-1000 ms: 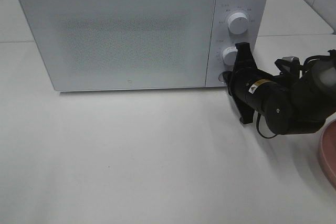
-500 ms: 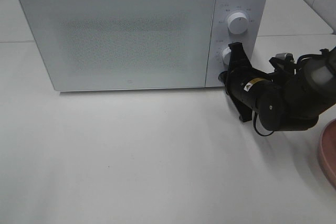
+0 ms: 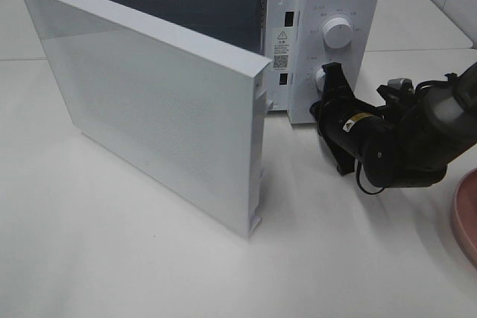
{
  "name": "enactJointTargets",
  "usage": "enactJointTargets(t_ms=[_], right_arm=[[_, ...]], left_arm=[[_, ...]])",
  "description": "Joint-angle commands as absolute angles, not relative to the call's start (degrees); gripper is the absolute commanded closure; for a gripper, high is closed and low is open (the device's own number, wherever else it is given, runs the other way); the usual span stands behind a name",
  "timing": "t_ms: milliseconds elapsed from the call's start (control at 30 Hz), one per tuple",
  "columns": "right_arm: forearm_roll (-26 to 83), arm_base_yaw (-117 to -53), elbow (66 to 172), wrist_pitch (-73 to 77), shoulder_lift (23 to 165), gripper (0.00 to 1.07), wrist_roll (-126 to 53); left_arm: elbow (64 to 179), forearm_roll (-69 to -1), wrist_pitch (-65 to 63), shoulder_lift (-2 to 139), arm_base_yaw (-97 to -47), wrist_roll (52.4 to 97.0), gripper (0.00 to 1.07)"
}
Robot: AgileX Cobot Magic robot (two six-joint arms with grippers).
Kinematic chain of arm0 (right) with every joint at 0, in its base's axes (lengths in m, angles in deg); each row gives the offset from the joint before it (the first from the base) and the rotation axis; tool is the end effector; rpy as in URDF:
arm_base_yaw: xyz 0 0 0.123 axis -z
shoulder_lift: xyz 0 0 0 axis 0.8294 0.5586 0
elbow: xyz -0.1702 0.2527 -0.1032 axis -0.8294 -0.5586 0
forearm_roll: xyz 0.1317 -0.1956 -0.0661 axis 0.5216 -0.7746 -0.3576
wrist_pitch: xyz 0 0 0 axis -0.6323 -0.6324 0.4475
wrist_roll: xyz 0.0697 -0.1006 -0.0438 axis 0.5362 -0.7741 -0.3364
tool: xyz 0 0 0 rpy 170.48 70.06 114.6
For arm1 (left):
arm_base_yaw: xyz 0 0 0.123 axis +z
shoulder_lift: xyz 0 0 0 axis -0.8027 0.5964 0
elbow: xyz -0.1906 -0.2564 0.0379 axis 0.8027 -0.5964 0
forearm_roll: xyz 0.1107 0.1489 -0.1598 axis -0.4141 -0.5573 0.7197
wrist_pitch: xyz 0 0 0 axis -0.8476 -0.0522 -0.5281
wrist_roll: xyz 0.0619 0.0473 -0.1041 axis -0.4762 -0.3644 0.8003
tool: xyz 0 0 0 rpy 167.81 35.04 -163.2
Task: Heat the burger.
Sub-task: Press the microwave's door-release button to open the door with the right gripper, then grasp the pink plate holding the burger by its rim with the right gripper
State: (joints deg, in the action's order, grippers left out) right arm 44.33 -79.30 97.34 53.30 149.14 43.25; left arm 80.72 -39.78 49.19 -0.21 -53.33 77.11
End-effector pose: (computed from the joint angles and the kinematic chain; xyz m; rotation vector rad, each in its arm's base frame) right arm 0.3993 0.1404 0.1003 1.1718 1.6696 1.0352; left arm -0.0175 -0.0193 0.2604 0.0352 2.0318 -0.1872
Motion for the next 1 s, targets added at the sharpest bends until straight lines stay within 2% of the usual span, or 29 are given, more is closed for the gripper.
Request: enactJointTargets(t_ms=[33,367,1000], right_arm=[[44.6,-78.0,100.5,69.1,148.2,1.07,42.9],[42.2,-78.1,96.5,65.7,148.2,1.07,46.1],[31.5,-78.1,87.6,45.0,139.1,1.07,47.9]], left_arm=[[80.6,-39.7,48.4,-1.1,-53.2,77.1,0.06],[80.6,-39.7,48.4,-1.1,-53.2,77.1,0.06],[80.6,-39.7,48.4,-1.1,-53.2,77.1,0.06]])
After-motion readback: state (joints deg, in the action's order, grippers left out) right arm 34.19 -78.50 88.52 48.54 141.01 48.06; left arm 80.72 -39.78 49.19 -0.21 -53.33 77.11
